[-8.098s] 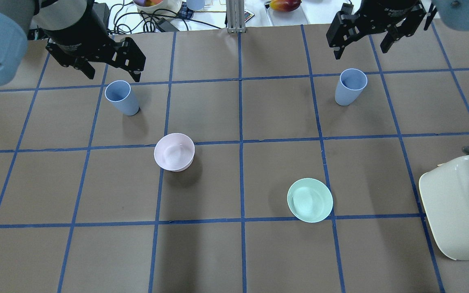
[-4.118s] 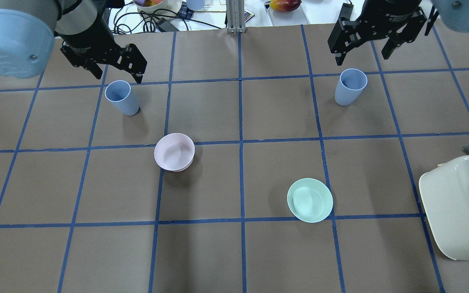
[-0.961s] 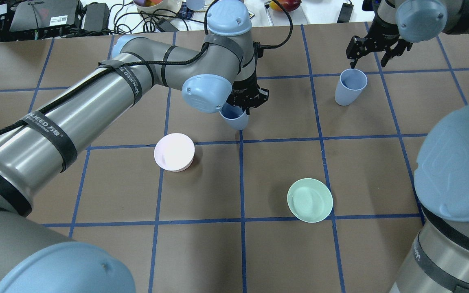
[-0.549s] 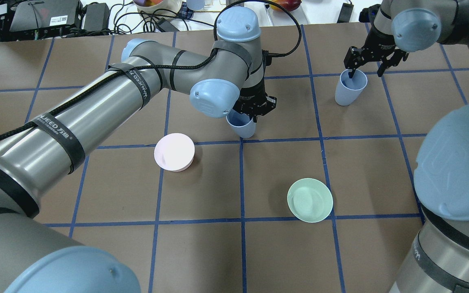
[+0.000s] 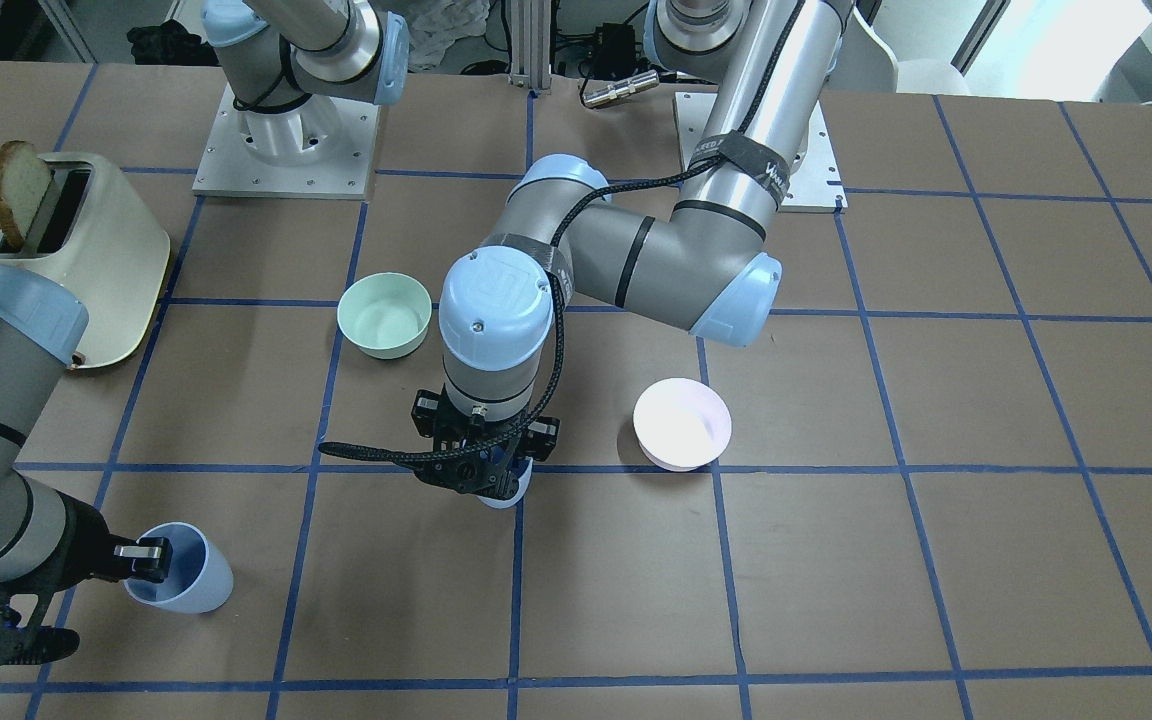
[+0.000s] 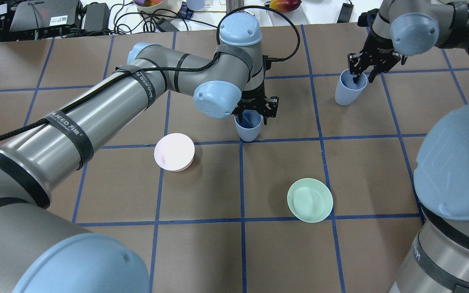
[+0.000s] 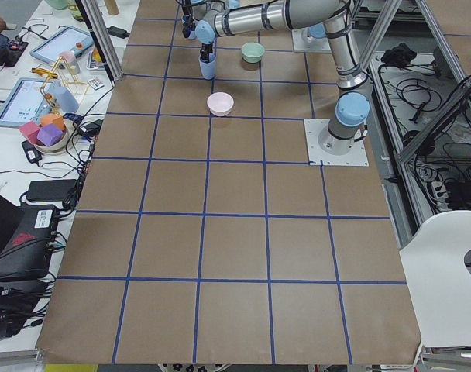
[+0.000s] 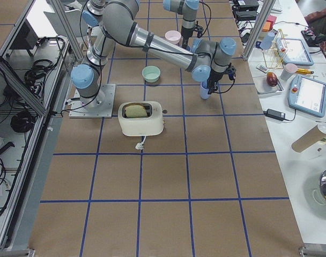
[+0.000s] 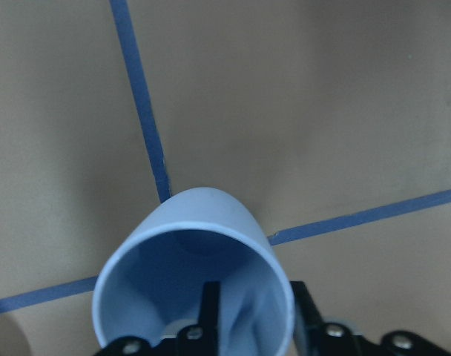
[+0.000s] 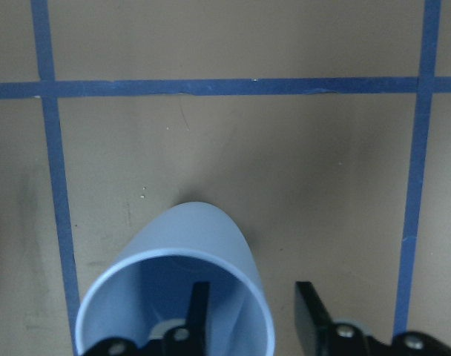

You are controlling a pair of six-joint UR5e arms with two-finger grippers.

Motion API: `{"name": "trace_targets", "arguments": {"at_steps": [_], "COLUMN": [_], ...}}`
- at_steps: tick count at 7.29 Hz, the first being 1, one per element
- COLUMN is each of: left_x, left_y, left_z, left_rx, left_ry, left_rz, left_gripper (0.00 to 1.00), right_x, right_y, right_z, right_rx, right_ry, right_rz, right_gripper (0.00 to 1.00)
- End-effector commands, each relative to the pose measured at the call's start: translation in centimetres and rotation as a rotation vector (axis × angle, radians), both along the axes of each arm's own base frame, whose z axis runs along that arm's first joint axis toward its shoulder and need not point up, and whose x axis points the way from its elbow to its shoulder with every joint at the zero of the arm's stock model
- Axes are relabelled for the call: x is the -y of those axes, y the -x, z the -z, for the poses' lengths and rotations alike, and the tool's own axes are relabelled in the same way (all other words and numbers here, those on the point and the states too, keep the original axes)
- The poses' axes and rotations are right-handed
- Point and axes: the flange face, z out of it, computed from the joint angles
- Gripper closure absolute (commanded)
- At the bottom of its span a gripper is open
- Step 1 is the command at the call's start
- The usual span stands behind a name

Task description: Stack blue cups with both arms

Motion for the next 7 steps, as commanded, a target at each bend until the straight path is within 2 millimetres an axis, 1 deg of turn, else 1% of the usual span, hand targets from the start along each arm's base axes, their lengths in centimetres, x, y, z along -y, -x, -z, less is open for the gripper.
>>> {"name": "trace_targets", "arguments": {"at_steps": [1, 2, 3, 4, 5, 6, 7], "left_x": [1.8, 1.6, 0.8, -0.9, -3.6, -5.4, -6.7], "left_y": [-3.0, -4.4, -5.4, -7.4, -9.0, -10.7, -14.2], "left_z": [-6.3, -11.5, -16.4, -21.7, -26.5, -26.5, -22.9], "left_rx": [-0.008, 0.011, 0.015, 0.028, 0.012, 0.028, 0.073], "left_ry": [-0.002, -0.032, -0.030, -0.015, 0.035, -0.003, -0.075], "left_rz": [-0.054, -0.070, -0.067, -0.080, -0.066, -0.067, -0.119], "left_gripper": [0.00, 0.00, 0.00, 0.00, 0.00, 0.02, 0.07], "right_x": [-0.1, 0.0, 0.0, 0.2, -0.5, -1.8, -2.9], "right_y": [0.0, 0.0, -0.1, -0.7, -3.1, -7.7, -12.3], "right_z": [0.1, -0.3, -0.5, -2.0, -4.8, -6.9, -8.3], "right_rx": [-0.001, -0.004, -0.003, -0.009, -0.010, -0.007, -0.004], "right_ry": [-0.005, 0.004, 0.007, 0.043, 0.071, 0.075, 0.094], "right_rz": [-0.003, -0.006, -0.004, 0.005, -0.001, -0.014, 0.014], "right_gripper": [1.00, 1.00, 1.00, 1.00, 1.00, 1.00, 1.00]}}
